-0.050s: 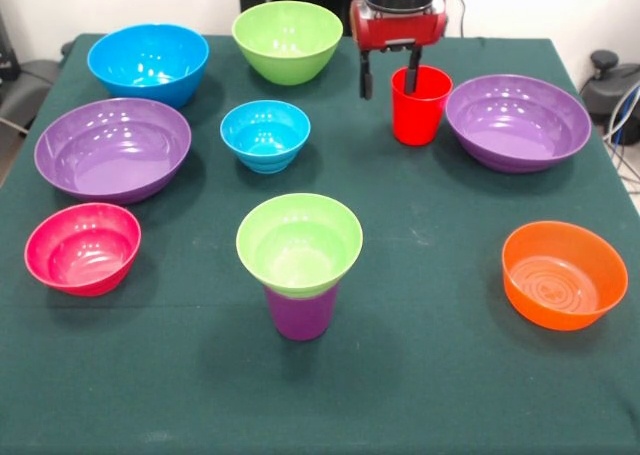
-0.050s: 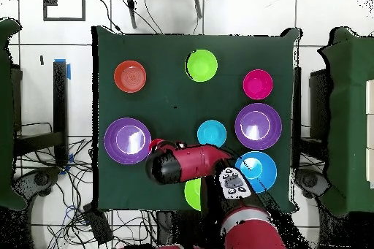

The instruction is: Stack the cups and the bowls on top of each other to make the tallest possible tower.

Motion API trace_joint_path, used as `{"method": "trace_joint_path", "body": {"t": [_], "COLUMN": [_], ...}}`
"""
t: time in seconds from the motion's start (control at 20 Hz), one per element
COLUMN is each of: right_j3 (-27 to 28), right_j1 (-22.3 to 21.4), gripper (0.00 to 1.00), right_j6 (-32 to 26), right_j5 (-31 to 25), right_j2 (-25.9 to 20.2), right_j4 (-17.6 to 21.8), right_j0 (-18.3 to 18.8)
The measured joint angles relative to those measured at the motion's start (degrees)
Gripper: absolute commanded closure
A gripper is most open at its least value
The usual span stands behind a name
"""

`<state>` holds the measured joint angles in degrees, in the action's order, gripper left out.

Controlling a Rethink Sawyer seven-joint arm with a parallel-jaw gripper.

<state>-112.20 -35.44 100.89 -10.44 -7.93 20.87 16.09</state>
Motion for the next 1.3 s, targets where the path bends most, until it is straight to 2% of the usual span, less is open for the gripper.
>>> {"method": "trace_joint_path", "body": {"t": [0.6, 0.65, 1.3], "right_j3": [0.0, 0.0, 0.0], "right_j1": [1.3, 1.3, 1.3], "gripper": [0.0, 1.0, 1.0], "right_j6": [0.0, 0.0, 0.0], "right_j5": [1.9, 2.4, 2.7], "right_j2": [0.0, 0.0, 0.0], "right_j4": [0.0, 0.0, 0.0], "right_j0": [-0.2, -0.3, -0.2]}}
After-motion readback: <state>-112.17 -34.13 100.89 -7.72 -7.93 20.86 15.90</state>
